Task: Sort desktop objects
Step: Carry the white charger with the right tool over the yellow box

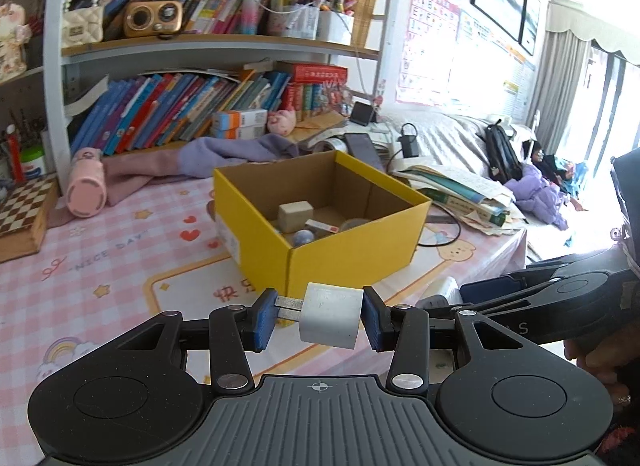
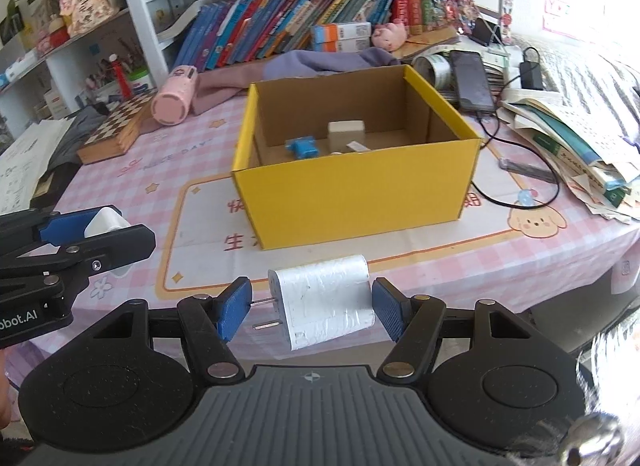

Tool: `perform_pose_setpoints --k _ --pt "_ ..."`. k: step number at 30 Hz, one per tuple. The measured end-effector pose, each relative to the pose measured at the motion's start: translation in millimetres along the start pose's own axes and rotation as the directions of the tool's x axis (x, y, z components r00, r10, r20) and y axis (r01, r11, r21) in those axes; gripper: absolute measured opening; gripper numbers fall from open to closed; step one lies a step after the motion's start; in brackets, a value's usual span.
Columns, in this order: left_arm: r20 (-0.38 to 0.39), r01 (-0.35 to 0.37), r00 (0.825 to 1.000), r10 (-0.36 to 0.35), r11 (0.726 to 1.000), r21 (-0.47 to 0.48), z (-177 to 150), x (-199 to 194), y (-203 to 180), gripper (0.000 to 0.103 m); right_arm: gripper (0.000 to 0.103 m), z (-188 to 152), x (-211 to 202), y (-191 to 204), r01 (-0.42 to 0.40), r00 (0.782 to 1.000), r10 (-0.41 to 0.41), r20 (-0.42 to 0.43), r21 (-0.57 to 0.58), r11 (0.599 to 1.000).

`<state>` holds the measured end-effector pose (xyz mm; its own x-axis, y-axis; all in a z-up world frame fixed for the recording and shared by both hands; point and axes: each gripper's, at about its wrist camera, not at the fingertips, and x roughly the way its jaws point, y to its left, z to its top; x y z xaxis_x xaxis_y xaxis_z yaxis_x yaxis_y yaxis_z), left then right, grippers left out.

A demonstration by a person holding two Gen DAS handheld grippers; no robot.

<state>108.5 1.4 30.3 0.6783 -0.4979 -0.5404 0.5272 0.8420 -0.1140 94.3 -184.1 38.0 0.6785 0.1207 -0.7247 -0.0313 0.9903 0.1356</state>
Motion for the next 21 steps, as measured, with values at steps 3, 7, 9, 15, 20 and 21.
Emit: perform_pose_setpoints --k 3,7,9,15,20,21 --pt "-0.002 0.013 1.0 -0.013 1.0 0.006 3.5 6.4 -4.2 0.043 0.064 1.6 1.0 -6.5 0.009 1.0 -0.009 0.0 0.009 1.0" --pt "-0.008 0.031 1.0 -0.03 0.999 0.015 7.5 15.3 -8.6 0.043 0.064 4.2 3.0 -15.5 0.021 1.0 -0.021 -0.002 0.024 0.999" --pt "-0.011 0.039 0.999 -0.039 0.999 0.021 9.2 19.7 -11.5 0.043 0.064 5.5 4.0 -19.5 0.026 1.0 -0.026 -0.002 0.031 0.999" --pt "-0.011 0.057 0.998 -0.057 0.998 0.036 16.7 32.5 -19.0 0.043 0.064 12.1 7.5 -32.5 0.035 0.999 -0.035 0.006 0.045 0.998" --pt "0.002 0.053 0.999 -0.054 0.998 0.042 25.3 44.5 -21.6 0.043 0.064 23.1 11.3 -45.4 0.035 0.999 -0.036 0.03 0.052 0.998" --pt "0.007 0.048 0.999 -0.049 0.998 0.041 27.3 46.9 -21.8 0.043 0.064 26.6 11.6 -48.8 0.034 0.998 -0.036 0.041 0.054 0.998"
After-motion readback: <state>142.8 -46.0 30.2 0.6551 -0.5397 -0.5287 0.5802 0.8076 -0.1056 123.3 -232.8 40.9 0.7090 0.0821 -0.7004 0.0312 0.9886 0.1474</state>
